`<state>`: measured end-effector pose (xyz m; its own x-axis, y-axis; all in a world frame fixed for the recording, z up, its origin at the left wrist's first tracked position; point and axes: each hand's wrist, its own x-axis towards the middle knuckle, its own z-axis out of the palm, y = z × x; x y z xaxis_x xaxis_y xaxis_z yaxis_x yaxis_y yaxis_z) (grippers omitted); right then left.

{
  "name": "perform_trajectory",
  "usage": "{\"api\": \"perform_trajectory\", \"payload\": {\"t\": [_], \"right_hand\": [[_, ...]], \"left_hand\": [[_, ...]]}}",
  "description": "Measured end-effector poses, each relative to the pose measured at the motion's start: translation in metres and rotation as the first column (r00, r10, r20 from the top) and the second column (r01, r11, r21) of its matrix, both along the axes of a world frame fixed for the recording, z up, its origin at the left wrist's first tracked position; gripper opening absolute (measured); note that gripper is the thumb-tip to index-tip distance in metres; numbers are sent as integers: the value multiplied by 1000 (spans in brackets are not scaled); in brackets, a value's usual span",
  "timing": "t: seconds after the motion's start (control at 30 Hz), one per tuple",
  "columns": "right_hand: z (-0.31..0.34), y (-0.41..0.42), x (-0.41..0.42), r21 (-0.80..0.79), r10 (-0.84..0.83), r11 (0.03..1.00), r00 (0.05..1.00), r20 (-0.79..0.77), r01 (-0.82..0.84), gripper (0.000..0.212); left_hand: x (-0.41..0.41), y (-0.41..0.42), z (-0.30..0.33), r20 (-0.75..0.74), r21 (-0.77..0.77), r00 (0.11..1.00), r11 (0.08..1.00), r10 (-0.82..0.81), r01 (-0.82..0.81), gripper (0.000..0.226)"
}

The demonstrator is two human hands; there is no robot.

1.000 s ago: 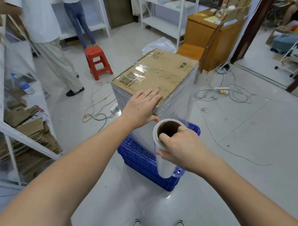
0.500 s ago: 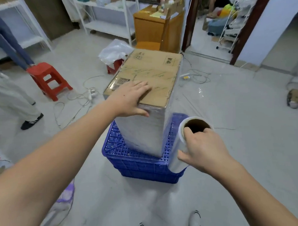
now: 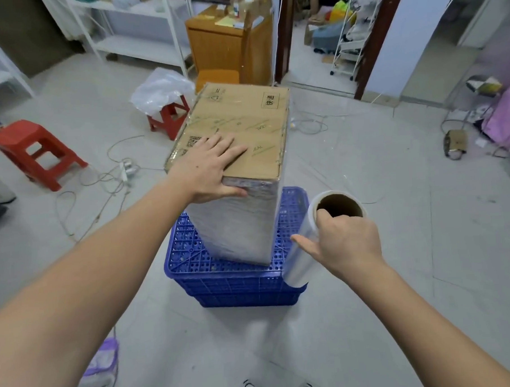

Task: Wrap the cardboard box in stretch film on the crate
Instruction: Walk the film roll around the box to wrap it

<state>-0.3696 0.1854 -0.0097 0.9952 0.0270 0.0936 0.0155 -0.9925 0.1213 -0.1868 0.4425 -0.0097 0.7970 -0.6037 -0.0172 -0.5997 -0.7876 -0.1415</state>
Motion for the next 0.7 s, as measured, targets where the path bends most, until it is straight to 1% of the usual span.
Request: {"api": "perform_trajectory", "payload": {"t": [0.03, 0.1, 0.13, 0.2, 0.3, 0.37, 0.43, 0.5, 0.57, 0.63, 0.7], "right_hand": [[0, -1, 2, -5, -2, 1000, 1000, 11, 2, 61], [1, -6, 3, 28, 31, 999, 999, 9, -31, 65], [2, -8, 2, 28, 106, 994, 994, 25, -107, 64], [3, -10, -1, -25, 267, 964, 963, 48, -266, 66], [4, -10, -6, 67, 326, 938, 933, 152, -339, 67], [3, -6, -10, 79, 439, 885, 878, 189, -459, 67], [2, 0, -16, 70, 529, 829, 818, 224, -555, 64], [0, 6, -20, 104, 572, 789, 786, 236, -606, 61], [-4, 16, -22, 126, 606, 760, 765, 216, -638, 57], [-9, 29, -24, 112, 660, 725, 731, 174, -680, 45], [-14, 42, -23, 111, 704, 684, 693, 157, -721, 40]], "left_hand": [[-1, 0, 1, -4, 0, 1000, 1000, 8, -8, 116], [-2, -2, 2, -12, -6, 1000, 1000, 25, -25, 117], [-2, -4, 2, -17, -10, 999, 999, 32, -33, 117], [-4, -12, 2, -22, -12, 998, 998, 56, -56, 117], [-7, -23, 3, -19, -16, 996, 996, 85, -86, 117], [-10, -27, 3, -19, -21, 995, 995, 100, -100, 116], [-12, -30, 2, -22, -22, 994, 994, 109, -110, 115], [-14, -33, 2, -22, -18, 993, 993, 115, -115, 114], [-16, -38, 0, -17, -19, 993, 993, 116, -116, 114], [-19, -41, -1, -7, -19, 993, 993, 120, -120, 113], [-20, -42, -2, -2, -12, 992, 992, 127, -127, 113]]}}
